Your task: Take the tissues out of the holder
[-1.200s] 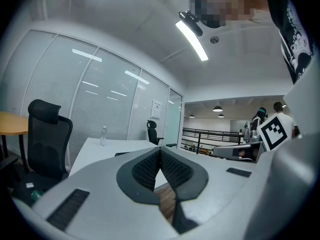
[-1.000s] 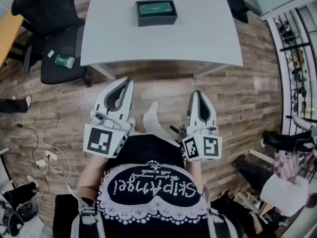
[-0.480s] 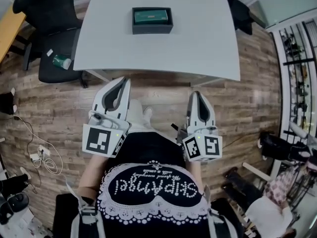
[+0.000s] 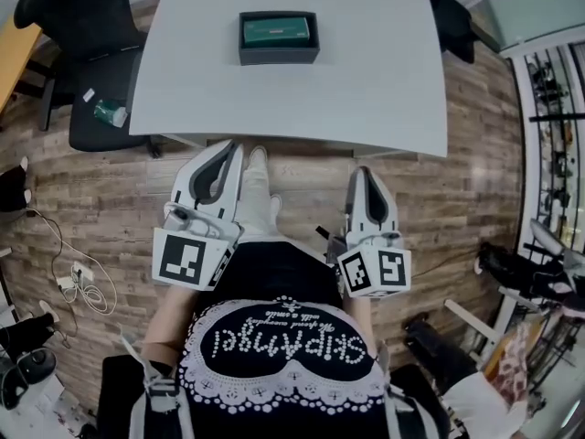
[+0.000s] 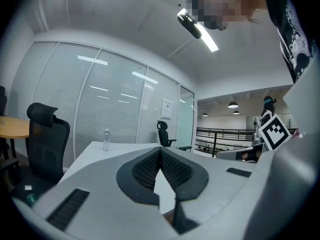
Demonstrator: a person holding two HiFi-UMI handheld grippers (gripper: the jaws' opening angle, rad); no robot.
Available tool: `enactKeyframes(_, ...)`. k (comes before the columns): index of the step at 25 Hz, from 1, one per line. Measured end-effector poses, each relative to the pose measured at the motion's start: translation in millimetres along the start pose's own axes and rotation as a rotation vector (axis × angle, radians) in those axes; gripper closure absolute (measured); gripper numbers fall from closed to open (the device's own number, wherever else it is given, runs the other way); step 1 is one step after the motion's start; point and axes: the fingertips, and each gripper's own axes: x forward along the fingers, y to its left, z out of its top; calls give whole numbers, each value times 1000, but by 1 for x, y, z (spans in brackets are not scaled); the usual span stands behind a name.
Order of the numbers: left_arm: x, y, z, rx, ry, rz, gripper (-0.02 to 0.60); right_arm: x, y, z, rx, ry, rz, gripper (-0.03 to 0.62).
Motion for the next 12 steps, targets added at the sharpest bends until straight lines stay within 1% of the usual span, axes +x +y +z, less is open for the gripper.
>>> enactKeyframes(5, 36, 25, 2, -20, 6, 10, 560, 42, -8, 5, 7, 31, 8, 559)
enactKeyframes(12, 93, 80, 22, -18, -26, 26, 560, 121, -4, 34, -11, 25, 33, 559)
